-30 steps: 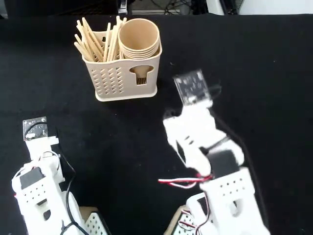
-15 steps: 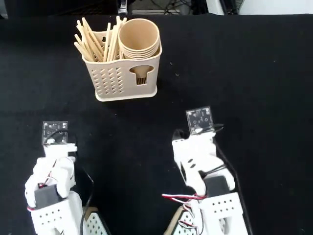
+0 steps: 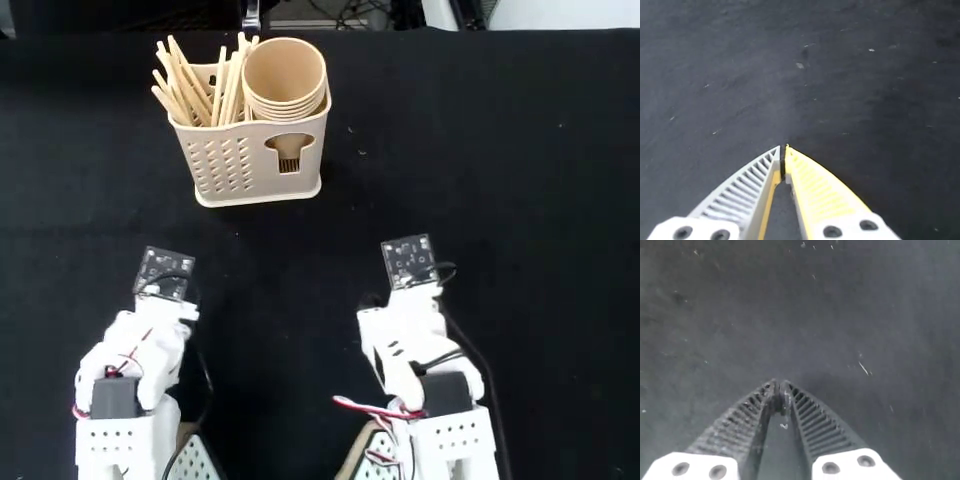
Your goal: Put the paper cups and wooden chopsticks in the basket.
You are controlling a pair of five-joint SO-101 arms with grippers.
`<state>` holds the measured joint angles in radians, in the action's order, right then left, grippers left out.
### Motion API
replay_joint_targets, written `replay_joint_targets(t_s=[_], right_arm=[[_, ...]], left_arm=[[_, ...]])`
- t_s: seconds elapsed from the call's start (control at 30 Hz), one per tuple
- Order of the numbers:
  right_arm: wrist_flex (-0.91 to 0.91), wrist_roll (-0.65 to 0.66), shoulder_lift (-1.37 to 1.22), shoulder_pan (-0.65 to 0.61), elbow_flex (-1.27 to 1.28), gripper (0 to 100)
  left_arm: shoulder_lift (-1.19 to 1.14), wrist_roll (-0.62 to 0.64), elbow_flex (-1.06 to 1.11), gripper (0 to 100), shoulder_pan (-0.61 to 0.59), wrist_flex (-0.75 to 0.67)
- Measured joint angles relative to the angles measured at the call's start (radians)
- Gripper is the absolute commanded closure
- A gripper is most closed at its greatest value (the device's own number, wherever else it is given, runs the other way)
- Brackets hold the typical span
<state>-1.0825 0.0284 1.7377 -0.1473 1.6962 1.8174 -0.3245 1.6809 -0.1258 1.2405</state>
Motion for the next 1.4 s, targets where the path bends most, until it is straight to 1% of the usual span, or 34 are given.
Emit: replay_joint_targets(t_s=[0.17, 0.23, 0.37, 0.47, 0.63, 0.7, 0.83, 0.93, 1.1, 1.4], right_arm=[[-0.118, 0.0, 0.009, 0.046, -0.002, 98.3], [-0.137, 0.0, 0.011, 0.06, -0.002, 98.3], [-0.147, -0.025, 0.011, 0.137, -0.002, 98.2], [-0.149, -0.08, 0.011, 0.186, -0.002, 98.3], [-0.149, -0.083, 0.011, 0.203, -0.002, 98.3], [-0.149, -0.083, 0.011, 0.203, -0.002, 98.3], [-0.149, -0.083, 0.011, 0.203, -0.002, 98.3], [-0.149, -0.083, 0.011, 0.207, -0.002, 98.3], [-0.149, -0.083, 0.011, 0.253, -0.002, 98.2], [-0.149, -0.083, 0.011, 0.258, -0.002, 98.3]], left_arm=[[0.0, 0.0, 0.0, 97, 0.014, 0.028], [0.0, 0.0, 0.0, 97, 0.017, 0.031], [0.0, 0.021, 0.0, 97, 0.017, 0.031], [0.0, 0.129, 0.0, 97, 0.018, 0.031], [0.0, 0.397, 0.0, 97, 0.021, 0.031], [0.0, 0.434, 0.0, 97, 0.021, 0.031], [0.0, 0.442, 0.0, 97, 0.021, 0.031], [0.0, 0.397, 0.0, 97, 0.021, 0.031], [0.0, 0.42, 0.0, 97, 0.021, 0.031], [0.0, 0.416, 0.0, 97, 0.021, 0.031]])
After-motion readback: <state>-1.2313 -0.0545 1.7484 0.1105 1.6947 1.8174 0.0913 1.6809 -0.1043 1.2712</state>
